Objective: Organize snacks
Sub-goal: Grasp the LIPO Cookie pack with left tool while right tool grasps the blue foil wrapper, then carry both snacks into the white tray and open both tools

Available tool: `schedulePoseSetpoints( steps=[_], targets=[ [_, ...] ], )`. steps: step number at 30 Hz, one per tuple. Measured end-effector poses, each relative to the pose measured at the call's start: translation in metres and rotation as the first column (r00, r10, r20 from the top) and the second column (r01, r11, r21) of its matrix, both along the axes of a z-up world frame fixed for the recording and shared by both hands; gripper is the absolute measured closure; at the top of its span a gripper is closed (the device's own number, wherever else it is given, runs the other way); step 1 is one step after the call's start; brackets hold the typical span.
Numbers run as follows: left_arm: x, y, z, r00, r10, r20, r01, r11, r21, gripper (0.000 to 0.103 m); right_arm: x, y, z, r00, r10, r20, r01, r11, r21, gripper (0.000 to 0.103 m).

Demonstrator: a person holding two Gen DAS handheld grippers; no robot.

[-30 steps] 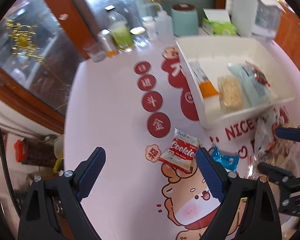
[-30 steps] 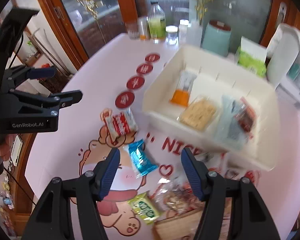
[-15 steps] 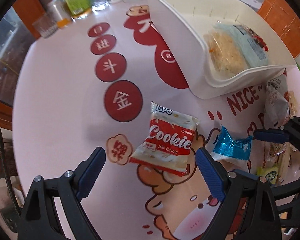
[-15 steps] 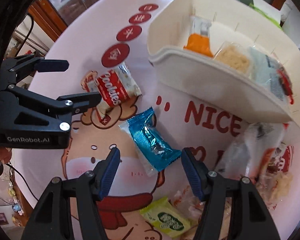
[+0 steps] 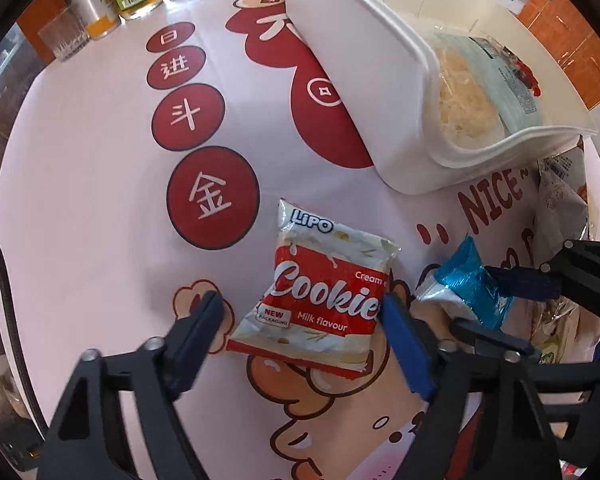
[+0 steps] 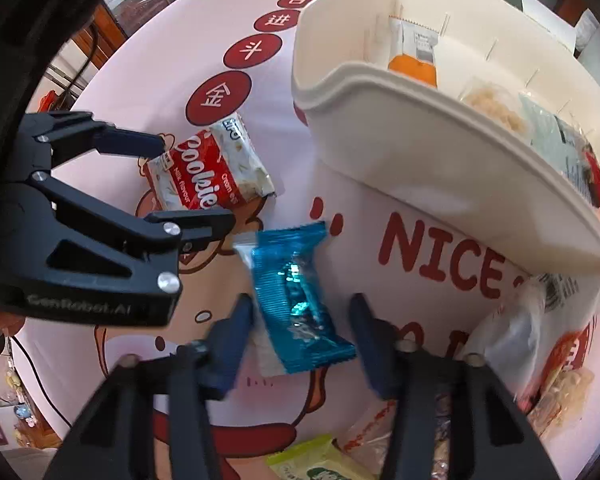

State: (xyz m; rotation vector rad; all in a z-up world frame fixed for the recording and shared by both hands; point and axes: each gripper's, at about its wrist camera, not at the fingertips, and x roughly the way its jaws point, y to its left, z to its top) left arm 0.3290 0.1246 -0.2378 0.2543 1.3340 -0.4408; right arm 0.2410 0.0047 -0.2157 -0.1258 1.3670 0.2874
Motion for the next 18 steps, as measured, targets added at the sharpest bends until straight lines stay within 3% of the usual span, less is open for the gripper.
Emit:
schedulePoseSetpoints(
  steps=[1, 4, 11, 18],
  targets=[
    [-0.001, 0.001, 0.001, 1.0, -0.001, 0.009, 0.001, 1.0, -0.001, 0.044, 0.001, -0.002, 0.0, 1.0, -0.008, -0.005, 0.008, 1.0, 0.017, 0.069],
    [-0.002, 0.004, 0.005, 1.0, 0.007, 0.015, -0.006, 1.0, -0.014, 0.059, 0.002, -0.006, -0.001, 1.0, -0.026, -0.003, 0.026, 0.999, 0.038, 0.07],
    [-0.032, 0.011, 0.031, 0.997, 0.03, 0.065, -0.028, 0.999, -0.025, 0.059, -0.014, -0.004, 0.014, 0.999, -0.033, 0.043, 0.03, 0.998, 0.054, 0.072],
    [-0.085, 0.022, 0.075, 0.988, 0.068, 0.142, -0.06, 0.997, -0.053, 0.059, -0.038, -0.004, 0.055, 0.992, -0.051, 0.12, 0.04, 0.995, 0.095, 0.072]
  ],
)
